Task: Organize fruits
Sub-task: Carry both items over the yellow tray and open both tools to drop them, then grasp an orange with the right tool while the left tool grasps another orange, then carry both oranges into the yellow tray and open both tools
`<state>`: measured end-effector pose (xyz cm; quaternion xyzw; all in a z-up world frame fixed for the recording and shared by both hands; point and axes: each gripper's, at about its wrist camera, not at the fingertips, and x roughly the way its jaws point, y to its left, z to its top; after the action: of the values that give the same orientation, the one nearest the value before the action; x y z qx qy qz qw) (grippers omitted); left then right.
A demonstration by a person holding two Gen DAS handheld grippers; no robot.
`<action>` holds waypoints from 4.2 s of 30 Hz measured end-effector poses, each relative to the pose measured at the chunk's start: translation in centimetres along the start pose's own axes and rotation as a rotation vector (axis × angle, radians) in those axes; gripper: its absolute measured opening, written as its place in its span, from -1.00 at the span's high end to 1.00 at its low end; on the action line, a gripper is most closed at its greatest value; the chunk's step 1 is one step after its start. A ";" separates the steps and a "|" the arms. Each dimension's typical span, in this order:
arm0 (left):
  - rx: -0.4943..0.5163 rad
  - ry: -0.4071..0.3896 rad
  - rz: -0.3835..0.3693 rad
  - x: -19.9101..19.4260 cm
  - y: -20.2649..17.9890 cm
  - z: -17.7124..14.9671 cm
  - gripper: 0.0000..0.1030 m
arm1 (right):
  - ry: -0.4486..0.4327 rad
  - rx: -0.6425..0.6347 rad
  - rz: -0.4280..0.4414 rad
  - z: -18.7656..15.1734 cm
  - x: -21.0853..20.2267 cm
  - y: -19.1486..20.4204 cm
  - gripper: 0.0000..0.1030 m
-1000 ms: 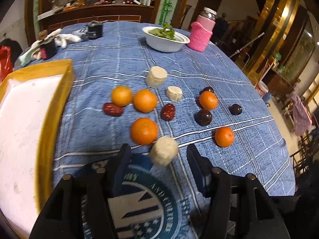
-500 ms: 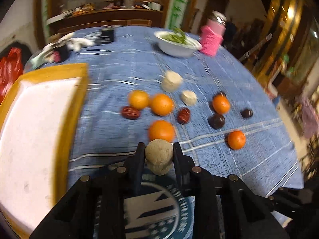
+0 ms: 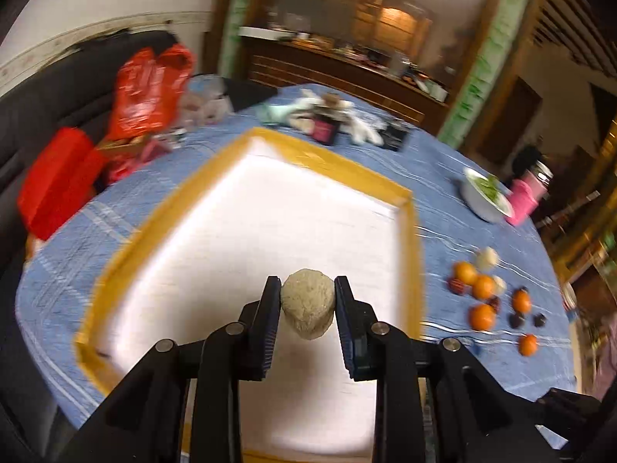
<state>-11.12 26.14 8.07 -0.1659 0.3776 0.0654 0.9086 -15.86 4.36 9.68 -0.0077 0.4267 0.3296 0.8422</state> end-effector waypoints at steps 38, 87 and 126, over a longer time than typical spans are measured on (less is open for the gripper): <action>-0.243 -0.107 -0.092 -4.5 8.7 0.7 -0.44 | -0.001 -0.009 -0.099 1.7 4.5 5.0 -0.07; 0.500 0.213 -0.129 11.5 -23.6 -6.8 -0.01 | -0.135 0.525 -0.306 -5.7 -4.4 -22.3 -0.13; -0.145 0.020 -0.022 0.1 7.0 -0.9 0.37 | 0.022 0.115 -0.048 3.7 5.7 0.9 0.31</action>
<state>-13.35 32.36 5.63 -0.2358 0.3792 0.0811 0.8911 -11.36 9.27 8.20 0.0270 0.4540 0.2842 0.8440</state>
